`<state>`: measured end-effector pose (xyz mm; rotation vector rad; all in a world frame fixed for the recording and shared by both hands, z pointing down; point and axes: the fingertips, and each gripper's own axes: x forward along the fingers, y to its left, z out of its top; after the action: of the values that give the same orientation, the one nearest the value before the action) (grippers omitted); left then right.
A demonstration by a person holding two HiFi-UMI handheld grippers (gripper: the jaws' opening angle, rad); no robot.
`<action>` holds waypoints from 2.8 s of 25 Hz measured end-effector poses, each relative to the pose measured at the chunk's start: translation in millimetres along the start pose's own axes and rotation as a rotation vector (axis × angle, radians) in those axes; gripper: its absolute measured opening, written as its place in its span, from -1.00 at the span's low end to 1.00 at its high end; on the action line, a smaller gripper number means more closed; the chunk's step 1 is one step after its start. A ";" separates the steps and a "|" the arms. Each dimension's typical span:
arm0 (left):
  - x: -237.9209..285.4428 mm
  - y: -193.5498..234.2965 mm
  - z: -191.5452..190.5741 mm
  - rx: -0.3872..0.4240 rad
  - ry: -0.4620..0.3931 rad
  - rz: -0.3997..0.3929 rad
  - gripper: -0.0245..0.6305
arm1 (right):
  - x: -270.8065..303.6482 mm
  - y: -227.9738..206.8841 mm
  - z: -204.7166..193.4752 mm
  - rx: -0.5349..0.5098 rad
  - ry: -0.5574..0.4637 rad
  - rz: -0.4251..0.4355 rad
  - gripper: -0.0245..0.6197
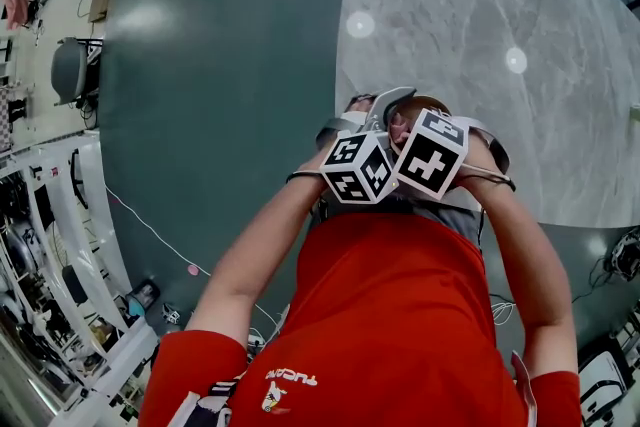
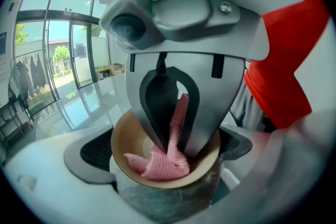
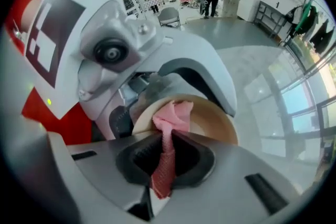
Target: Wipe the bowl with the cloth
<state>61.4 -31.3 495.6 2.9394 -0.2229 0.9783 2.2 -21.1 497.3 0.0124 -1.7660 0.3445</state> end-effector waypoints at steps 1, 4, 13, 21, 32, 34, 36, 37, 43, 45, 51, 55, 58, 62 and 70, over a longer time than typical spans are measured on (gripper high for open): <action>0.1 -0.3 0.0 0.000 0.000 -0.001 0.86 | -0.9 -3.7 3.6 0.019 -0.025 -0.017 -0.85; 0.8 -1.3 -0.8 0.000 0.002 -0.005 0.86 | -4.2 -19.5 8.5 0.053 -0.067 -0.111 -0.85; -2.0 0.5 -0.7 0.008 0.003 -0.009 0.86 | -12.1 -39.0 -13.6 -0.028 0.072 -0.289 -0.85; -2.8 -2.8 -1.0 0.009 -0.002 -0.027 0.86 | -17.0 -15.4 -14.3 0.095 -0.066 -0.118 -0.85; -18.9 -5.9 0.7 -0.048 -0.087 -0.002 0.86 | -41.5 -12.8 -3.7 0.286 -0.445 -0.082 -0.85; -19.3 -5.1 0.3 -0.059 -0.094 0.003 0.86 | -43.3 -13.2 -4.5 0.302 -0.477 -0.076 -0.85; -18.5 -4.3 -0.7 -0.068 -0.098 0.008 0.86 | -42.4 -13.4 -6.2 0.311 -0.484 -0.071 -0.85; -18.2 -4.0 -1.5 -0.071 -0.100 0.011 0.86 | -41.5 -13.3 -6.8 0.312 -0.482 -0.071 -0.84; -17.4 -2.2 -1.5 -0.086 -0.119 0.027 0.86 | -35.5 -11.9 -8.9 0.289 -0.452 -0.082 -0.85; -17.6 0.6 1.7 -0.094 -0.130 0.034 0.87 | -35.7 -13.8 -9.4 0.282 -0.446 -0.086 -0.85; -20.0 -0.7 0.2 -0.084 -0.121 0.043 0.87 | -34.8 -14.2 -9.6 0.275 -0.448 -0.088 -0.84; -24.3 1.7 2.5 -0.097 -0.128 0.057 0.87 | -40.5 -15.0 -9.0 0.268 -0.469 -0.092 -0.85; -30.8 4.8 9.9 -0.117 -0.153 0.069 0.86 | -50.3 -14.7 -6.8 0.272 -0.511 -0.092 -0.85; -44.0 3.8 23.3 -0.139 -0.189 0.081 0.86 | -69.3 -11.7 -4.3 0.297 -0.602 -0.090 -0.85; -75.9 17.0 62.4 -0.172 -0.297 0.171 0.84 | -116.2 -11.5 -5.4 0.302 -0.860 -0.139 -0.85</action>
<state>35.9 -43.6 400.0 2.9277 -0.5459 0.4989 35.9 -51.5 389.5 0.5712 -2.5201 0.5517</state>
